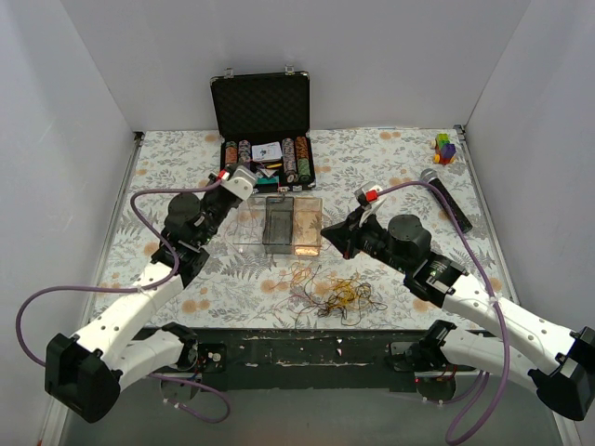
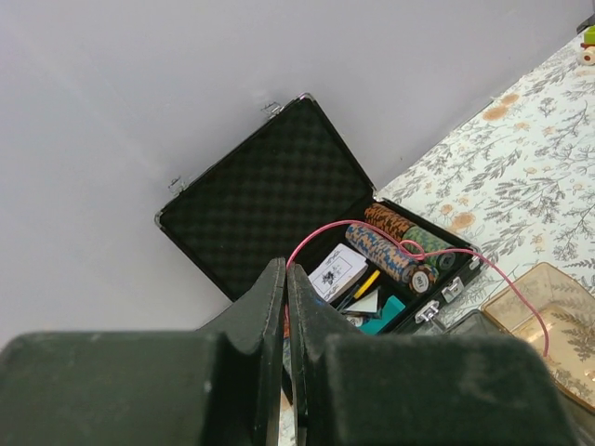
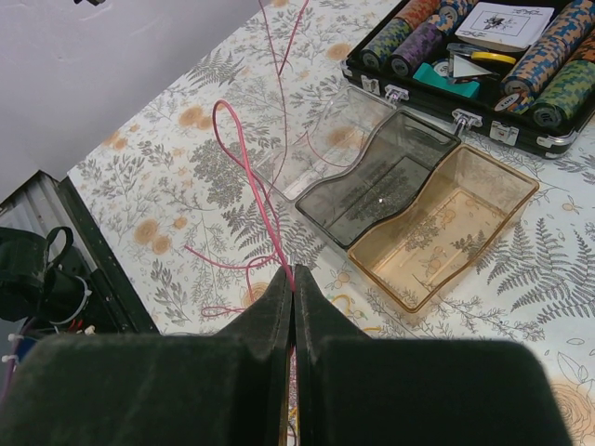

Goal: Untangle the cables
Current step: Place the cable in the bin.

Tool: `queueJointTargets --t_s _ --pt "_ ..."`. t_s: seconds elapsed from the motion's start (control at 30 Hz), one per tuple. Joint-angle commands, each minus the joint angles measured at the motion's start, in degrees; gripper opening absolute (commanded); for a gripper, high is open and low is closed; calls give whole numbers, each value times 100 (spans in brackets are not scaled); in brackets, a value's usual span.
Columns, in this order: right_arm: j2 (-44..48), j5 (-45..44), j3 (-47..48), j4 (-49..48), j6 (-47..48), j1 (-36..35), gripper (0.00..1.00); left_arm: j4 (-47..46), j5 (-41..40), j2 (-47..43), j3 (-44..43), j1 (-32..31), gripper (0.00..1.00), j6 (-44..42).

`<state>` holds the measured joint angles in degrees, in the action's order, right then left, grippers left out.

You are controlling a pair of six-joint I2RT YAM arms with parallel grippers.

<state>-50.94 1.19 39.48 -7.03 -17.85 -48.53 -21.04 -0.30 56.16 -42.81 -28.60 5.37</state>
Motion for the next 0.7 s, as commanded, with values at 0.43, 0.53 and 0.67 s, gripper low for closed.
queueJointTargets --t_s 0.43,0.53,0.67 --pt "5 4 -55 -211 -17 160 1 -102 1629 -201 -923 39 0 -2882" --pt "5 56 -90 -290 -52 160 1 -269 1682 -211 -975 39 0 -2743" --pt "-13 74 -108 -326 -87 177 1 -909 1551 96 -1238 39 0 -2462"
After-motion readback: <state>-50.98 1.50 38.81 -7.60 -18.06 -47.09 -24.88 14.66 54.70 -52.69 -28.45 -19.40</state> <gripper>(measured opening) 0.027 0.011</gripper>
